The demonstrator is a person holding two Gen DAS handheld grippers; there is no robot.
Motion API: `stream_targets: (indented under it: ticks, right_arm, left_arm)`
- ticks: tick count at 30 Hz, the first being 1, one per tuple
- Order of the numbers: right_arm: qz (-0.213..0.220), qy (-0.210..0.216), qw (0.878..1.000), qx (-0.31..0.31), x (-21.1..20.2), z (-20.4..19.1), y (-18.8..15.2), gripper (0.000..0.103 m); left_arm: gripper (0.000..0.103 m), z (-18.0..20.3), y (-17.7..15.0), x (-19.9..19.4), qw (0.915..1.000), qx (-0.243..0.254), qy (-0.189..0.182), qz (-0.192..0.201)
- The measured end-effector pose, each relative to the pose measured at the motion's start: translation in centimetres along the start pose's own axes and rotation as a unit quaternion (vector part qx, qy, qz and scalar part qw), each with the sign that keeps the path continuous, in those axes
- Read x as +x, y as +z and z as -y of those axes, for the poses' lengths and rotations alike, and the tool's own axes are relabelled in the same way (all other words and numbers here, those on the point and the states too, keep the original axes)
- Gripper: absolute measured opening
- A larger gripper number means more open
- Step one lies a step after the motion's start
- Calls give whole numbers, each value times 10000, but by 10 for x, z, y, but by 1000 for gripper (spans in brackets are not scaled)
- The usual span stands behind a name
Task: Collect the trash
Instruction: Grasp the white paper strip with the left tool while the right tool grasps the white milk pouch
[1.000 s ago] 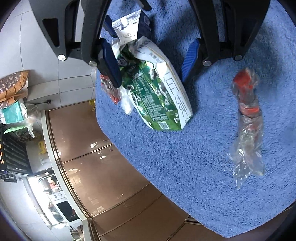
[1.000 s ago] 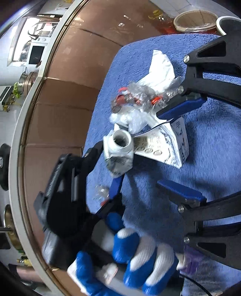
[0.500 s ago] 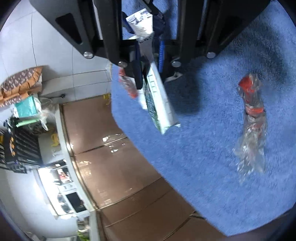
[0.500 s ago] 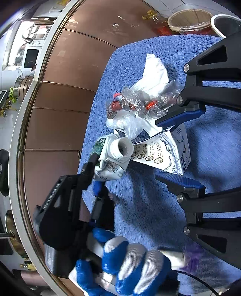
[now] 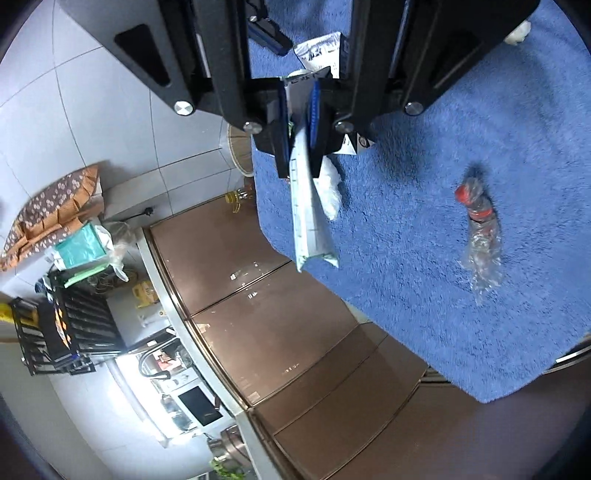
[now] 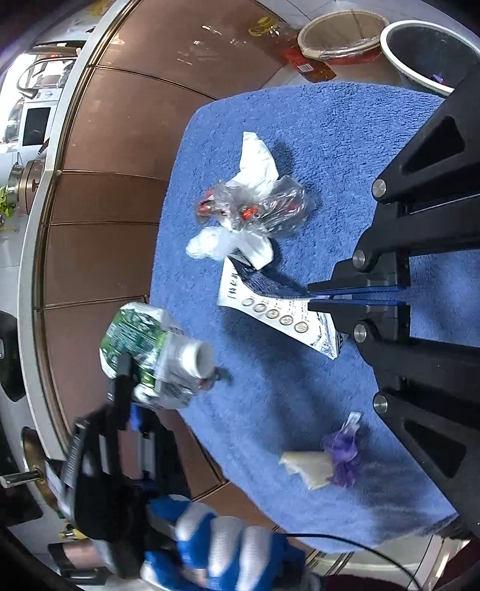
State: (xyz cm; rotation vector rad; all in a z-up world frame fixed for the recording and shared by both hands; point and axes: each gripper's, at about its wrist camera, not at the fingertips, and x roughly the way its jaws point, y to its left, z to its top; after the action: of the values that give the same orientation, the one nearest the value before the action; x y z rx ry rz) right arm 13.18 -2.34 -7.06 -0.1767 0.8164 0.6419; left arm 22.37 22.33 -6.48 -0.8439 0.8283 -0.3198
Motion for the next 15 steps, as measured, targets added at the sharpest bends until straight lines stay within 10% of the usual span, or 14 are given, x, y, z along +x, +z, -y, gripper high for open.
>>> stream_targets:
  ticks: [3,15]
  right_arm:
    - [33,49,10000,7,-3,-4,15,52]
    - [-1237,-247,9920,-15,78,-11,52,42]
  left_arm:
    - [8,4,-2,-12,9999,99,-27,39]
    - [8,-33,2,-53,9996,175,-6,200]
